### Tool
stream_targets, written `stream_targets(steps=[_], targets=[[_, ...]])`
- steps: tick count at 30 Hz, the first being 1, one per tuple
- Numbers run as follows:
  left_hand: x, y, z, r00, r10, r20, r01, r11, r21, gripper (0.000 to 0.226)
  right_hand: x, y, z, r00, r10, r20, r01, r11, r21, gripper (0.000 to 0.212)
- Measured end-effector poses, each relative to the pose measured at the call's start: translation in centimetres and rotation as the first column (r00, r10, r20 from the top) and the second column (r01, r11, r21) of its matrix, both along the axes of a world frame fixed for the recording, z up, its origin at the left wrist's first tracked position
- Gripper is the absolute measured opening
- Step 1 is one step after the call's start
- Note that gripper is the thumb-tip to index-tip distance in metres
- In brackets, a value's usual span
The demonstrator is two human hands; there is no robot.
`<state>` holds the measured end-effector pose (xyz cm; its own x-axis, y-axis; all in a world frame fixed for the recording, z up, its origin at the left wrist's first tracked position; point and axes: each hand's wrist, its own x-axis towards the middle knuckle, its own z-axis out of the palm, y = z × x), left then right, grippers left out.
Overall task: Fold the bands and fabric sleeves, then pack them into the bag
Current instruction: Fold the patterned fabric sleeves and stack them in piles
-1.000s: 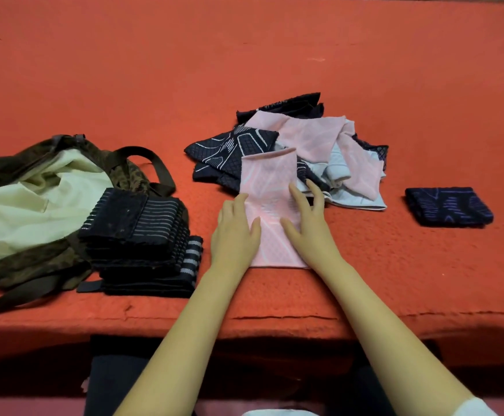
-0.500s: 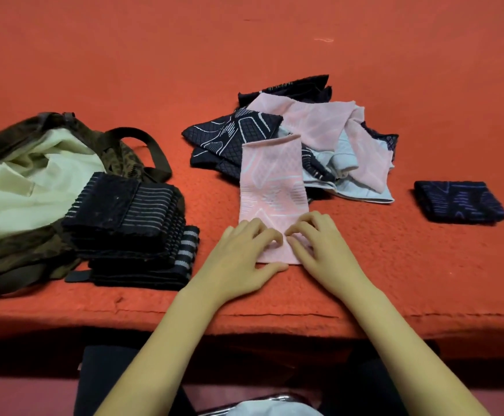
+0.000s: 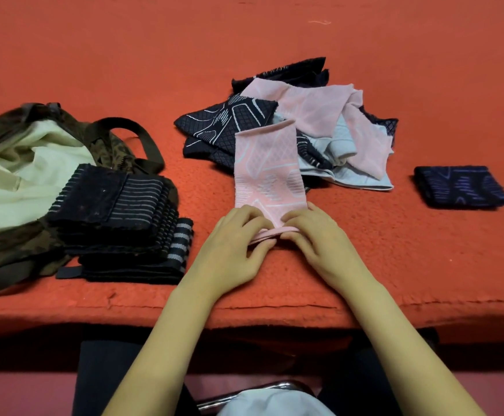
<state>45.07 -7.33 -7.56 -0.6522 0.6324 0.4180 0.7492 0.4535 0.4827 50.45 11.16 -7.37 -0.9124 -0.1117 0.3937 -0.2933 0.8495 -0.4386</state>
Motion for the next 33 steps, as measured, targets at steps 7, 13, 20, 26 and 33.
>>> stream_targets(steps=[7, 13, 20, 26, 33], targets=[[0.4, -0.3, 0.8, 0.992, 0.04, 0.119, -0.059, 0.985, 0.161, 0.014, 1.1, -0.5, 0.5, 0.974, -0.168, -0.151, 0.148, 0.979, -0.138, 0.031], [-0.4, 0.4, 0.8, 0.947, 0.225, 0.229, -0.261, 0.955, 0.143, 0.039, -0.1, -0.4, 0.5, 0.967, -0.254, 0.031, 0.255, 0.942, -0.22, 0.028], [-1.0, 2.6, 1.6, 0.84, 0.519, 0.156, -0.496, 0.853, -0.165, 0.035, -1.9, -0.5, 1.2, 0.872, -0.472, 0.131, 0.483, 0.873, -0.068, 0.029], [-0.3, 3.0, 1.1, 0.875, 0.482, 0.052, -0.481, 0.876, -0.026, 0.038, -2.0, -0.9, 0.9, 0.858, -0.485, 0.17, 0.505, 0.856, -0.109, 0.026], [0.0, 2.9, -0.4, 0.988, 0.138, -0.063, -0.145, 0.983, -0.112, 0.048, -1.9, -0.9, 0.9, 0.856, -0.483, 0.185, 0.505, 0.858, -0.096, 0.022]])
